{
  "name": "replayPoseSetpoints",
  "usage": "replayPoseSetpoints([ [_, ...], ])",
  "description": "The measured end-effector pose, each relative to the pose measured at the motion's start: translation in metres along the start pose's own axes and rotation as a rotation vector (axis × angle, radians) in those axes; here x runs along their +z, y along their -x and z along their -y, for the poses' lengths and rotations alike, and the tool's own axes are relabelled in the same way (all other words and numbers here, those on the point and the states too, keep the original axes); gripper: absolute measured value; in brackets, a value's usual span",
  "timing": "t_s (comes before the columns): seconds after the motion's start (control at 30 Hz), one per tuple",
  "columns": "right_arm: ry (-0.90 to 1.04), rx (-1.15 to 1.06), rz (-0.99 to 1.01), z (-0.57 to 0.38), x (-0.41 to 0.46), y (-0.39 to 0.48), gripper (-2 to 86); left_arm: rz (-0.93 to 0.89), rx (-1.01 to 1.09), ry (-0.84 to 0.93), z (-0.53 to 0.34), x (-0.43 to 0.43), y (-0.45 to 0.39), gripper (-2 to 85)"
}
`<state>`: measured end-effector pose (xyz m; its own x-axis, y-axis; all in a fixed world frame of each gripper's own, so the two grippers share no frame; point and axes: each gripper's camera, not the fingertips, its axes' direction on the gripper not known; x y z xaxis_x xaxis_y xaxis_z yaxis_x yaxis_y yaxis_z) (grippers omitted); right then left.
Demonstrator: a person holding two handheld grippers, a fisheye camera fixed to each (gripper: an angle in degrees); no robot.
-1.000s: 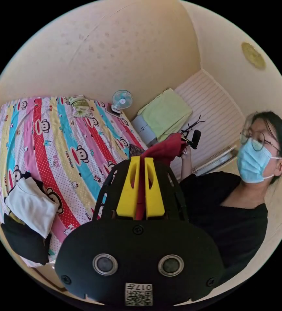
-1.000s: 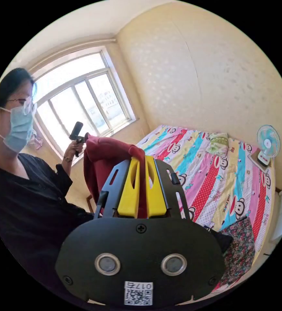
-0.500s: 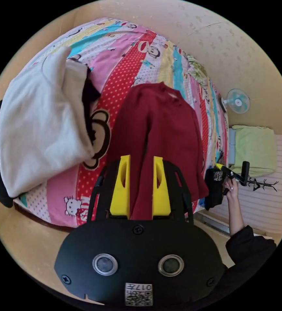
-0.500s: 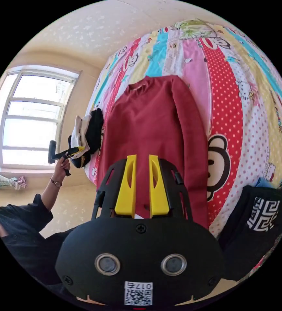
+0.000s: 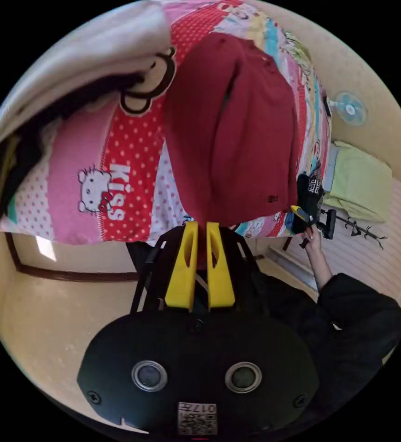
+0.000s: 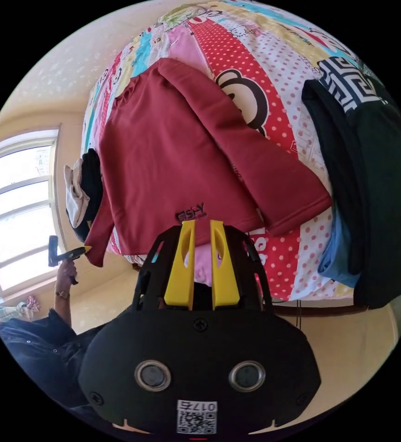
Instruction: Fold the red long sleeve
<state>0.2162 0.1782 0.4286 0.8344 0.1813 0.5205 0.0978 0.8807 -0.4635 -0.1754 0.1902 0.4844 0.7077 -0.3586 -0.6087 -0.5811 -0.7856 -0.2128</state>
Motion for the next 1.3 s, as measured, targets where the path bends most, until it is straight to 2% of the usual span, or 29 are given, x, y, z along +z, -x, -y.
replayPoseSetpoints([
  [0.07, 0.027, -0.011, -0.025, 0.008, -0.006, -0.003, 5.3, 0.117, -0.072, -0.157, -0.019, -0.095, 0.02, 3.3],
  [0.13, 0.044, -0.013, -0.047, 0.015, -0.01, -0.006, 5.3, 0.168, -0.237, -0.323, -0.05, -0.165, 0.065, 3.9],
  [0.17, 0.043, -0.006, -0.06, 0.018, -0.012, -0.009, 5.5, 0.174, -0.383, -0.42, -0.08, -0.193, 0.101, 4.6],
  [0.2, 0.034, 0.007, -0.06, 0.021, -0.015, -0.013, 6.1, 0.155, -0.49, -0.481, -0.109, -0.204, 0.131, 6.3],
  [0.27, 0.017, 0.037, -0.032, 0.026, -0.018, -0.02, 7.3, 0.08, -0.519, -0.485, -0.134, -0.191, 0.157, 10.0],
  [0.33, -0.01, 0.074, -0.022, 0.029, -0.023, -0.028, 8.7, -0.023, -0.453, -0.419, -0.137, -0.147, 0.163, 12.1],
  [0.4, -0.034, 0.118, -0.066, 0.034, -0.029, -0.038, 11.1, -0.195, -0.356, -0.245, -0.117, -0.057, 0.15, 13.7],
  [0.43, -0.039, 0.124, -0.081, 0.036, -0.031, -0.041, 11.6, -0.223, -0.329, -0.199, -0.109, -0.034, 0.144, 14.3],
  [0.5, -0.072, 0.097, -0.11, 0.041, -0.04, -0.048, 12.9, -0.213, -0.283, -0.11, -0.084, 0.032, 0.117, 14.6],
  [0.63, -0.052, 0.03, -0.2, 0.051, -0.047, -0.054, 13.0, -0.214, -0.169, 0.005, -0.035, 0.086, 0.089, 15.2],
  [0.7, 0.025, -0.013, -0.216, 0.06, -0.033, -0.064, 12.4, -0.075, -0.097, 0.217, -0.011, 0.143, 0.072, 16.1],
  [0.77, 0.067, -0.033, -0.234, 0.063, -0.026, -0.071, 11.2, 0.103, -0.068, 0.199, -0.009, 0.147, 0.059, 14.4],
  [0.83, 0.123, -0.013, -0.233, 0.069, -0.032, -0.076, 8.7, 0.156, -0.045, 0.275, -0.004, 0.141, 0.052, 12.5],
  [0.87, 0.222, 0.01, -0.167, 0.077, -0.035, -0.079, 6.2, 0.101, 0.01, 0.362, -0.002, 0.135, 0.049, 9.0],
  [0.9, 0.284, 0.004, -0.123, 0.079, -0.044, -0.079, 4.6, -0.064, 0.051, 0.453, -0.005, 0.127, 0.049, 3.1],
  [0.97, 0.253, -0.104, -0.065, 0.07, -0.072, -0.068, 3.8, -0.275, 0.031, 0.478, -0.018, 0.095, 0.057, 2.0],
  [1.03, 0.206, -0.171, -0.039, 0.048, -0.1, -0.064, 3.4, -0.281, 0.012, 0.388, -0.038, 0.042, 0.065, 1.6],
  [1.1, 0.207, -0.146, 0.048, 0.011, -0.122, -0.072, 3.1, -0.179, -0.029, 0.34, -0.077, -0.008, 0.071, 1.6],
  [1.2, 0.324, -0.109, 0.081, -0.033, -0.107, -0.086, 3.5, -0.098, -0.133, 0.412, -0.124, -0.011, 0.089, 2.5],
  [1.3, 0.301, 0.019, 0.117, -0.057, -0.097, -0.112, 4.8, -0.161, -0.24, 0.473, -0.157, -0.009, 0.111, 5.5],
])
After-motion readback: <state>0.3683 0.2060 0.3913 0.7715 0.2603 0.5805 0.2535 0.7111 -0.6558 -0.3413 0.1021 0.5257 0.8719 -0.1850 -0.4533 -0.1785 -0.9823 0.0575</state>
